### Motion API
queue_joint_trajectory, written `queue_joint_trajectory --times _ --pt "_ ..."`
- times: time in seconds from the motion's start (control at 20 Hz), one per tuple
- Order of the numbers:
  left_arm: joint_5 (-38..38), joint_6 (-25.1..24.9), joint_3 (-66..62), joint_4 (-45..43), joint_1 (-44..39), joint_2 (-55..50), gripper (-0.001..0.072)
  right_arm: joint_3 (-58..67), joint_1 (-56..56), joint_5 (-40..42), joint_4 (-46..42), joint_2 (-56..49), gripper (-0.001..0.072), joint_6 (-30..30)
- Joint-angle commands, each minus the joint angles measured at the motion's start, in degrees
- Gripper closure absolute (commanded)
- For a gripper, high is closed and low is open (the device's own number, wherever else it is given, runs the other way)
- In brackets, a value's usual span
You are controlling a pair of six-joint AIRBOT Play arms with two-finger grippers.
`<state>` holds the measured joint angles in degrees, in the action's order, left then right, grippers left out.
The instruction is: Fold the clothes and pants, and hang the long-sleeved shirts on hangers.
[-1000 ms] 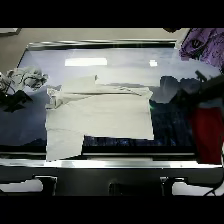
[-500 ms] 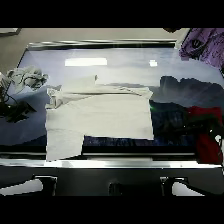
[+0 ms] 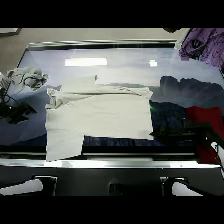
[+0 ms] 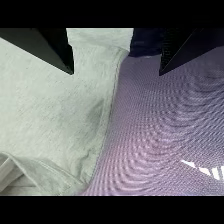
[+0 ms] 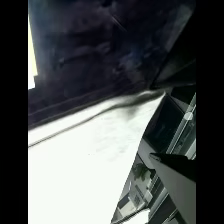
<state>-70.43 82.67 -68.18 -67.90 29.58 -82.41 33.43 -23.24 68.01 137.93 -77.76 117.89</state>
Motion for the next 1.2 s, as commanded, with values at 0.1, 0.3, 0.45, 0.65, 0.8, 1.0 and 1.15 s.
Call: queue_joint_trajectory --times 0.1,0.3,0.45,0.65,0.8,1.0,1.15 --pt "0.7 -0.3 0.7 0.0 0.1 -0.2 0.0025 -1.3 0.8 -3.9 2.4 -1.0 0.024 1.0" --pt "0.9 -1.1 1.8 0.3 0.5 -0.1 0.0025 -1.2 6.6 -6.1 2.5 -2.1 0.066 1.0" --pt "1.0 -7.3 5.7 7.2 4.7 0.2 0.0025 -1.2 6.6 -8.1 2.4 -0.1 0.0682 0.9" --pt "3.6 -16.4 14.2 14.7 9.8 0.0 0.0026 -1.2 6.7 -6.8 2.1 3.9 0.0682 -1.2" --pt "6.3 -19.5 17.1 16.0 9.7 -0.2 0.0026 -1.2 6.7 -4.9 2.2 6.0 0.0681 -2.3" --pt "2.3 -21.4 17.7 17.1 8.4 -2.3 0.0035 -1.2 6.7 -4.7 2.2 7.9 0.0681 -3.4" --pt "0.9 -22.5 17.7 18.0 6.6 -2.6 0.0036 -1.2 6.7 -4.7 2.2 7.9 0.0681 -3.8"
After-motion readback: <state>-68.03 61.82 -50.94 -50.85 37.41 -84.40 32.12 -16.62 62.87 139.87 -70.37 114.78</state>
